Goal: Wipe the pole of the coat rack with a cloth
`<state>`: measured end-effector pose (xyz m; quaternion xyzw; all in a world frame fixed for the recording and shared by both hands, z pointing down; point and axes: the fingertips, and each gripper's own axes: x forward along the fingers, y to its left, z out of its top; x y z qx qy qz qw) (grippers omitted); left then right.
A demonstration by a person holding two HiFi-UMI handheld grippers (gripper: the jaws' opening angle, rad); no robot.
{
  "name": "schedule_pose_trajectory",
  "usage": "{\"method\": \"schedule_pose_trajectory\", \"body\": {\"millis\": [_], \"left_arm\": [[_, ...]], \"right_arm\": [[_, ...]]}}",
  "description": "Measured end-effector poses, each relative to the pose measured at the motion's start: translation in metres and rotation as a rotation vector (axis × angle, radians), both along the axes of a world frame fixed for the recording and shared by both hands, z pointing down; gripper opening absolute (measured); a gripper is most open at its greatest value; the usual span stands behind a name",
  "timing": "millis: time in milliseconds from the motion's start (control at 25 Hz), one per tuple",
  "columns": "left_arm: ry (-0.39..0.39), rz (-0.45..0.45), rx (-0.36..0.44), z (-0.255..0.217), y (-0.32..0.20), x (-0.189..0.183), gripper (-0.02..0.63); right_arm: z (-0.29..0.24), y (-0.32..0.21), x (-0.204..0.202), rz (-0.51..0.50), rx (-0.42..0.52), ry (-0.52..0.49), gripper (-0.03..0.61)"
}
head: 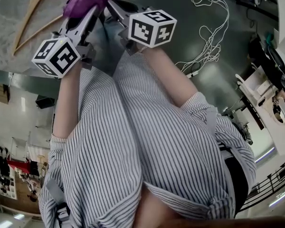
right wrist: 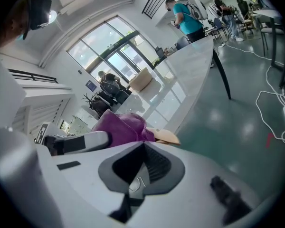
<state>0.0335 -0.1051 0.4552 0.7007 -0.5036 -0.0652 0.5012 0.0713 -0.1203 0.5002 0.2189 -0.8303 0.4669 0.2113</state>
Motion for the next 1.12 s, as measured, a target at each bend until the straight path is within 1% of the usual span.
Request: {"method": "schedule_pose_trajectory", "body": {"millis": [440,880,1120], "left_arm": [[0.017,0.090,0.010,-0.008,-0.004,0.018,0.080],[0.024,0.124,0.026,-0.018,-0.006,0.022,0.080],[0.015,0.119,0.044,-0.023,-0.010,0.020,0.080]], "right_arm": [[-0.006,0.003,0.006,0.053,0.007,0.014,0.014],[-0.016,-0.001,0.011,0.102,0.008,0.011,0.014],[-0.023,-0.006,0.011,0.092,0.024,-0.006,0.014]]}}
